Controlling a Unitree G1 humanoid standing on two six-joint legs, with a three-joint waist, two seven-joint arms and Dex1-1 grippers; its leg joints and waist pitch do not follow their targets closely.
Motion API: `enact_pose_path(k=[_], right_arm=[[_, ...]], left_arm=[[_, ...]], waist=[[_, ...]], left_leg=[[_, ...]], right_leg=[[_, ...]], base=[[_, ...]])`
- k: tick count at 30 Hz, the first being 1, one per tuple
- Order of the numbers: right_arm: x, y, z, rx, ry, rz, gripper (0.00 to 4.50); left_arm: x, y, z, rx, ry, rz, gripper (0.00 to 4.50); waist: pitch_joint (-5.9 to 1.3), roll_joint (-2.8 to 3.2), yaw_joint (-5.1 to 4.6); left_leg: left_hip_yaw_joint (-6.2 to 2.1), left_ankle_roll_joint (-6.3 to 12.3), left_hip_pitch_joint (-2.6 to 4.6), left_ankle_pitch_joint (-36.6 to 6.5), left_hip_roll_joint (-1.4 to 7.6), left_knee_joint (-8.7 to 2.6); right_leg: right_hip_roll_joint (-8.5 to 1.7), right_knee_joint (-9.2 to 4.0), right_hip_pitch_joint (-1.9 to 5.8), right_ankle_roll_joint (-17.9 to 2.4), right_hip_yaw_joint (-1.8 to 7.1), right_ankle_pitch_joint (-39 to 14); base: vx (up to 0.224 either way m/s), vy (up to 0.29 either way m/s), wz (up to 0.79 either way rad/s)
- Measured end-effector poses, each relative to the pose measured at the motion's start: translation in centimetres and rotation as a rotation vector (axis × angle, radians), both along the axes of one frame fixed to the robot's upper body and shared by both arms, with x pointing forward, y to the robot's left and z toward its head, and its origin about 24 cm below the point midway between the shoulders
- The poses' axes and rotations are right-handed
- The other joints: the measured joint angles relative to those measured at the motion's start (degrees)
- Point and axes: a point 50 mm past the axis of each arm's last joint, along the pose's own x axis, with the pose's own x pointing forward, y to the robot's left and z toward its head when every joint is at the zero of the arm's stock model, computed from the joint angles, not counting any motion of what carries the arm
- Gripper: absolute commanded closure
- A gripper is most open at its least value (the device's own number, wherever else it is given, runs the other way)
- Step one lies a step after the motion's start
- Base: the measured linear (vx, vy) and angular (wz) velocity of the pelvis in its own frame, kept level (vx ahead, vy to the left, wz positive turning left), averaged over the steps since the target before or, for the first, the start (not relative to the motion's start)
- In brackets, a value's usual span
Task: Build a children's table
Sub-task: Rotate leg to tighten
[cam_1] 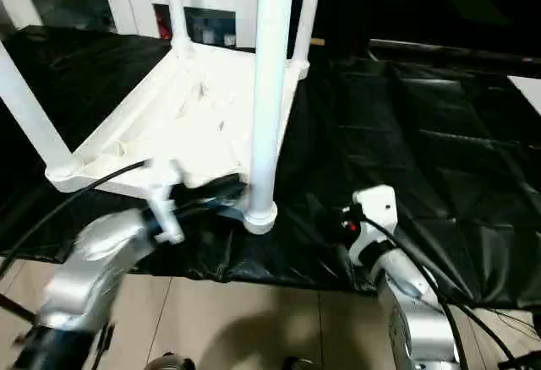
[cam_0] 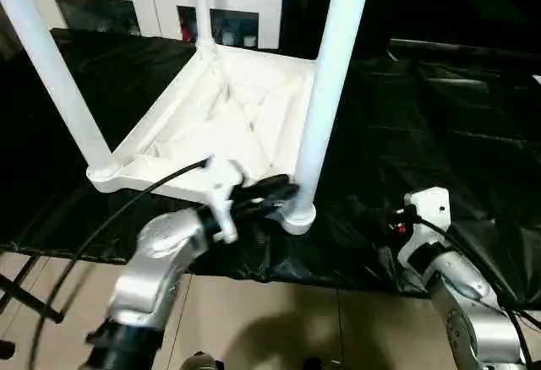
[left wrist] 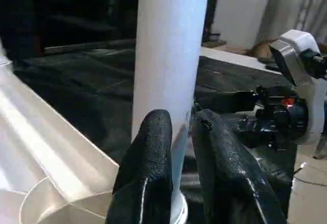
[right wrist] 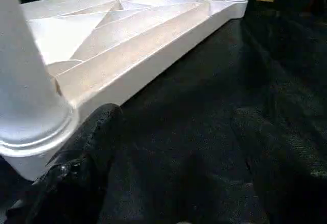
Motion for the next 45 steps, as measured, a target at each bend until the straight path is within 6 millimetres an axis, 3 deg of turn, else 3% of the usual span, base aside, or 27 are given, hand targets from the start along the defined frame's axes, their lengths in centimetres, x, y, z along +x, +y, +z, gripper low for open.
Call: enact_pose_path(k=[3,6,7,8,9,10,11,12,13,15,17,18,19,24,27,28,31,33,39,45], right_arm=[[0.1,0.0,0.0,-0.002,0.002,-0.007,0.69],[0.1,0.0,0.2,-0.005,-0.004,-0.009,0.69],[0.0,0.1,0.5,-0.006,-0.016,-0.008,0.69],[-0.1,0.0,0.6,-0.007,-0.021,-0.01,0.69],[-0.5,-0.1,0.5,-0.009,-0.018,-0.017,0.69],[-0.9,-0.2,0.3,-0.012,-0.01,-0.019,0.69],[-1.1,-0.4,0.1,-0.019,0.0,-0.023,0.69],[-1.2,-0.4,0.1,-0.022,-0.002,-0.022,0.69],[-1.5,-0.6,0.2,-0.026,-0.006,-0.026,0.69],[-2.3,-0.8,-0.6,-0.028,0.029,-0.033,0.69],[-2.6,-0.9,-1.0,-0.029,0.045,-0.044,0.69],[-2.6,-0.8,-0.9,-0.021,0.046,-0.05,0.69],[-2.6,-0.6,-0.5,-0.01,0.033,-0.049,0.43],[-3.5,0.6,-0.4,0.036,0.033,-0.041,0.07],[-4.0,1.6,-0.8,0.049,0.054,-0.008,0.0],[-4.1,1.8,-0.8,0.058,0.054,-0.006,0.0],[-4.0,2.4,-0.8,0.115,0.051,-0.005,0.0],[-4.0,2.8,-0.7,0.123,0.05,0.019,0.0],[-5.2,4.6,0.4,0.13,0.03,0.292,0.0],[-5.8,5.5,1.6,0.175,0.036,0.529,0.0]], left_arm=[[0.5,-0.8,-0.3,0.016,-0.009,0.035,3.58],[0.9,-0.5,-0.4,0.033,-0.018,0.078,3.58],[1.0,-0.1,-0.5,0.035,-0.021,0.102,3.58],[1.0,0.1,-0.5,0.032,-0.019,0.116,3.58],[0.8,0.6,-0.4,0.011,-0.017,0.134,3.58],[0.0,1.6,-0.4,-0.035,-0.013,0.168,3.58],[-0.6,2.3,-1.0,-0.051,0.017,0.195,3.58],[-1.4,3.3,-1.8,-0.044,0.047,0.224,3.58],[-2.0,4.1,-2.4,-0.027,0.072,0.244,3.58],[-2.5,5.0,-2.4,-0.013,0.07,0.279,3.58],[-3.0,6.0,-2.9,0.007,0.077,0.356,3.58],[-3.2,6.7,-3.4,0.033,0.087,0.424,3.29],[-3.5,7.2,-3.8,0.05,0.1,0.475,3.23],[-4.6,8.7,-4.1,0.029,0.104,0.694,2.85],[-4.2,10.1,-3.5,0.07,0.045,0.839,2.64],[-4.3,10.6,-3.4,0.062,0.045,0.867,2.42],[-5.0,11.6,-3.4,-0.011,0.061,0.933,2.34],[-5.4,12.4,-3.2,-0.012,0.051,0.996,2.0],[-7.5,14.2,-3.2,-0.009,0.02,1.205,1.56],[-8.3,15.4,-2.5,-0.007,-0.029,1.34,1.07]], waist=[[-0.09,0.5,-0.12],[0.05,1.47,-1.21],[0.26,1.7,-1.28],[0.39,1.83,-1.22],[0.27,1.1,-0.44],[-0.04,-0.56,0.53],[-0.11,-0.31,0.99],[-0.58,0.57,1.6],[-1.12,1.59,1.93],[-1.3,1.27,1.74],[-1.31,0.99,1.26],[-1.22,0.98,0.76],[-1.06,1.1,0.4],[-0.32,1.74,-0.41],[-0.05,1.39,-1.02],[0.08,1.01,-1.18],[0.18,0.21,-1.56],[0.21,0.07,-1.68],[0.24,0.07,-1.28],[0.75,-0.66,-0.99]], left_leg=[[-0.45,0.0,0.03,0.0,0.19,0.01],[-0.86,0.01,0.31,0.0,0.82,-0.09],[-0.86,0.0,0.31,0.0,0.97,-0.26],[-0.73,-0.01,0.55,0.0,0.96,-0.28],[0.67,-0.01,1.08,0.0,0.94,-0.41],[2.07,-0.15,1.8,-0.3,0.47,0.6],[1.71,-0.2,1.62,-1.9,0.57,2.05],[0.46,0.57,1.65,-3.1,0.08,3.55],[-1.31,-0.39,1.45,-2.7,-0.93,2.77],[-1.22,-0.88,0.98,-2.3,-0.94,1.32],[-0.86,-0.86,0.84,-2.1,-0.55,1.13],[-0.81,-0.86,0.7,-2.1,-0.5,1.13],[-0.91,-0.86,0.76,-2.1,-0.49,1.04],[-1.09,-0.86,0.45,-2.1,-0.35,0.31],[-1.06,-0.85,0.24,-2.1,-0.36,0.31],[-1.06,-0.85,0.16,-2.1,-0.36,0.26],[-1.06,-0.84,0.0,-2.1,-0.29,0.27],[-1.04,-0.84,-0.11,-2.1,-0.25,0.28],[-0.8,0.08,-0.22,-2.5,-0.18,0.21],[-0.77,-0.19,-0.01,-2.7,-0.11,0.24]], right_leg=[[-0.08,-0.9,0.54,0.0,-1.05,0.0],[-0.05,-2.15,1.64,0.0,-2.61,0.0],[-0.01,-1.26,1.99,0.0,-2.63,-0.1],[-0.06,0.66,1.94,0.1,-2.24,-1.7],[-0.11,4.79,1.41,-0.9,-0.77,-3.5],[0.15,6.94,0.9,1.1,1.81,-4.3],[0.07,7.08,0.6,1.1,1.6,-4.3],[-0.03,7.04,0.11,1.1,1.19,-4.3],[0.11,6.96,-0.03,1.0,0.71,-4.3],[0.47,6.19,-0.5,0.5,1.01,-3.9],[1.02,5.6,-0.53,0.1,1.47,-2.7],[1.06,5.53,-0.46,0.1,1.48,-2.6],[1.08,5.26,-0.31,0.1,1.34,-2.6],[1.27,3.58,-0.06,0.2,0.99,-2.6],[1.27,3.45,-0.01,0.3,1.06,-2.6],[1.27,3.33,-0.02,0.4,1.05,-2.5],[1.28,3.24,-0.11,0.5,1.03,-2.4],[1.33,3.15,-0.11,0.4,1.04,-2.3],[1.36,2.82,-0.09,0.2,1.09,-2.7],[1.36,2.89,0.07,0.3,1.07,-2.7]], base=[[0.0,0.0,0.0],[0.0,0.0,0.0],[0.0,0.0,0.0],[-0.075,-0.034,0.06],[0.006,-0.113,0.19],[0.006,-0.113,0.19],[0.075,-0.137,0.03],[0.102,-0.057,-0.24],[0.102,-0.057,-0.24],[0.047,-0.051,0.08],[0.01,-0.056,0.23],[0.0,0.0,0.0],[0.0,0.0,0.0],[0.0,0.0,0.0],[0.0,0.0,0.0],[0.0,0.0,0.0],[0.035,0.004,-0.01],[0.069,0.011,0.0],[0.061,0.009,0.01],[0.0,0.0,0.0]])
